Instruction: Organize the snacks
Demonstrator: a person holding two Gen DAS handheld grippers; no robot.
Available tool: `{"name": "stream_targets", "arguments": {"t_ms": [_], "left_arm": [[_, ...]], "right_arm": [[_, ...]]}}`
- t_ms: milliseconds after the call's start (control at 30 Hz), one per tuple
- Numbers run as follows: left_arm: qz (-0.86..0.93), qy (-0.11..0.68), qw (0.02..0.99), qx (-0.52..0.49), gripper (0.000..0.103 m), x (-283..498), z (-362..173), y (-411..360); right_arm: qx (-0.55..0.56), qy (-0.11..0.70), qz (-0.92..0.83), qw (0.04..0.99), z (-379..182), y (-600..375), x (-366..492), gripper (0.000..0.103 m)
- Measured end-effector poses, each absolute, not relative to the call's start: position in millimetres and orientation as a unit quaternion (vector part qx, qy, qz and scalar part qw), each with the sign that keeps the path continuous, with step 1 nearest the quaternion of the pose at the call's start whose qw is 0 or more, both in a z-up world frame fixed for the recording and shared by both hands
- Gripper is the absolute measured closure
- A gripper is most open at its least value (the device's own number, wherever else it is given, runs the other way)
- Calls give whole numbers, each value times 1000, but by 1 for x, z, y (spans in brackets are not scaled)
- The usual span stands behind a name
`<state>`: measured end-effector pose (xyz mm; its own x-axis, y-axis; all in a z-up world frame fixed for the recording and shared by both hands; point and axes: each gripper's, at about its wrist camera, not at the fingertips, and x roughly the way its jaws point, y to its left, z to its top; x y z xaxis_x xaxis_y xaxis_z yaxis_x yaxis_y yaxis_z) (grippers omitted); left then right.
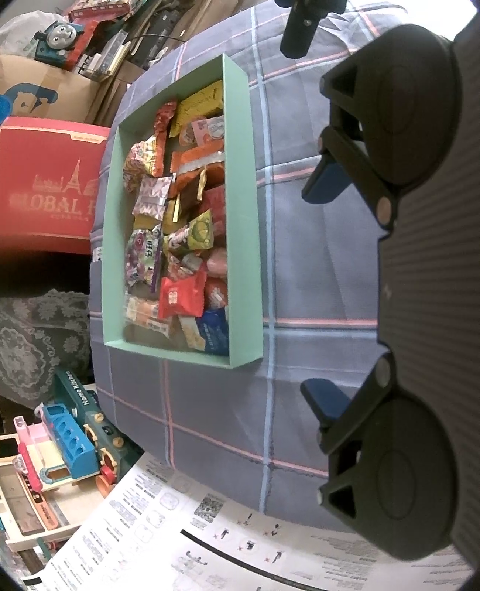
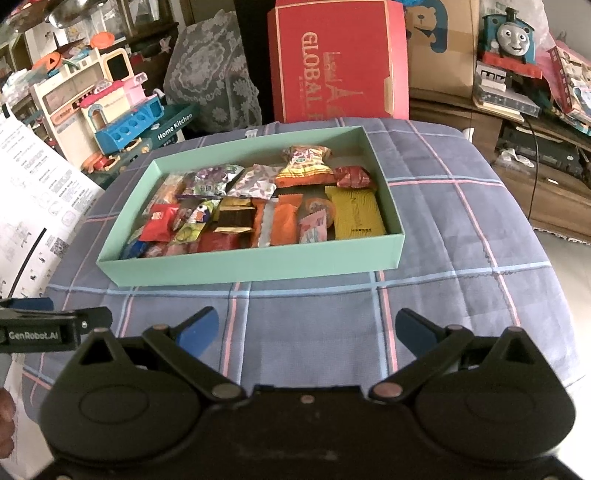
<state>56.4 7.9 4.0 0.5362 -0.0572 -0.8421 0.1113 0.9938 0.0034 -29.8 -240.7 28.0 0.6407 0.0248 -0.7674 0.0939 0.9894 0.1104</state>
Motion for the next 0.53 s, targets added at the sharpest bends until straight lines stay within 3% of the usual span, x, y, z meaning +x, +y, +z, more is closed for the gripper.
{"name": "stream_targets", "arguments": {"t_ms": [533], "left_arm": [[-39, 497, 867, 19, 0, 57, -9, 17]], "right_arm": [[60, 434, -7, 899, 22, -235, -25, 0]]}}
